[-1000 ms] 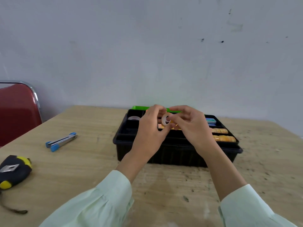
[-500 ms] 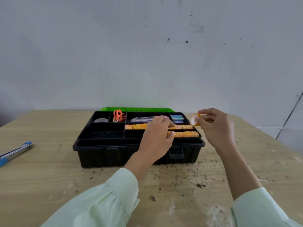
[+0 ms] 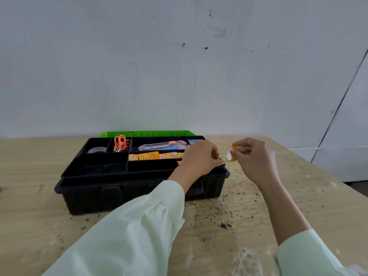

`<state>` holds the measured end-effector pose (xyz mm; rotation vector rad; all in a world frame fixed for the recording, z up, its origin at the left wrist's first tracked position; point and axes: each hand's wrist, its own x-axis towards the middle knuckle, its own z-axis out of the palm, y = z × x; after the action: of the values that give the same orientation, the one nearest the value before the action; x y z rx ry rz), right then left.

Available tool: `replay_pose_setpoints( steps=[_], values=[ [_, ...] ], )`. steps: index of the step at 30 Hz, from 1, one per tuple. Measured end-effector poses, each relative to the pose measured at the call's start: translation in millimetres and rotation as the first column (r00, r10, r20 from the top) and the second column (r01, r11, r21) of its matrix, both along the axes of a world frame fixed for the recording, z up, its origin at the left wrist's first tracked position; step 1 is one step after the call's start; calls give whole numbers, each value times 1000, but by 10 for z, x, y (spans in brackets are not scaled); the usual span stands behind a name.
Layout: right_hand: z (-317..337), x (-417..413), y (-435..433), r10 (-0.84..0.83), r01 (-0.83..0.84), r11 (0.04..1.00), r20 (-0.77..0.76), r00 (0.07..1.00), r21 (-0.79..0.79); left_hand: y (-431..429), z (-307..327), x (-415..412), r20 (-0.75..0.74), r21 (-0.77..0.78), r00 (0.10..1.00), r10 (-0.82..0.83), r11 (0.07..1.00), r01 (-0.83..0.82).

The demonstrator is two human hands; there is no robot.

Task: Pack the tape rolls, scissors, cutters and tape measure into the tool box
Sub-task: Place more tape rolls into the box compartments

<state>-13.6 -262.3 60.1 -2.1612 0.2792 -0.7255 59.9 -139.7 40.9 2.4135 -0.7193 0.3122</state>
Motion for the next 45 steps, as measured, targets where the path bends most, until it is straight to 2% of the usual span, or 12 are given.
replay_pose_setpoints(
  steps=[7, 17, 22, 26, 34, 41, 45],
  values=[
    [-4, 77, 12, 65, -66, 998, -31, 997, -10, 17, 87, 111, -121, -10, 990, -75, 997, 74],
    [-13, 149, 32, 64, -65, 998, -46, 997, -7, 57, 97, 119, -114, 41, 982, -149, 987, 154],
    [-21, 156, 39, 59, -60, 998, -46, 997, -25, 72, 14, 133, -94, -50, 985, -142, 989, 138],
    [3, 168, 42, 66, -68, 997, -69, 995, -26, 36, 34, 148, -112, -34, 987, -116, 993, 113],
    [60, 174, 25, 92, -100, 992, -117, 989, -71, -2, 62, 134, -162, -101, 986, -43, 995, 26],
    [128, 229, 36, 122, -148, 977, -164, 979, -154, -26, 28, 108, -154, -130, 988, 22, 991, -42],
    [162, 267, 30, 147, -174, 977, -200, 969, -126, -13, 11, 93, -167, -141, 986, 26, 989, -51]
  ],
)
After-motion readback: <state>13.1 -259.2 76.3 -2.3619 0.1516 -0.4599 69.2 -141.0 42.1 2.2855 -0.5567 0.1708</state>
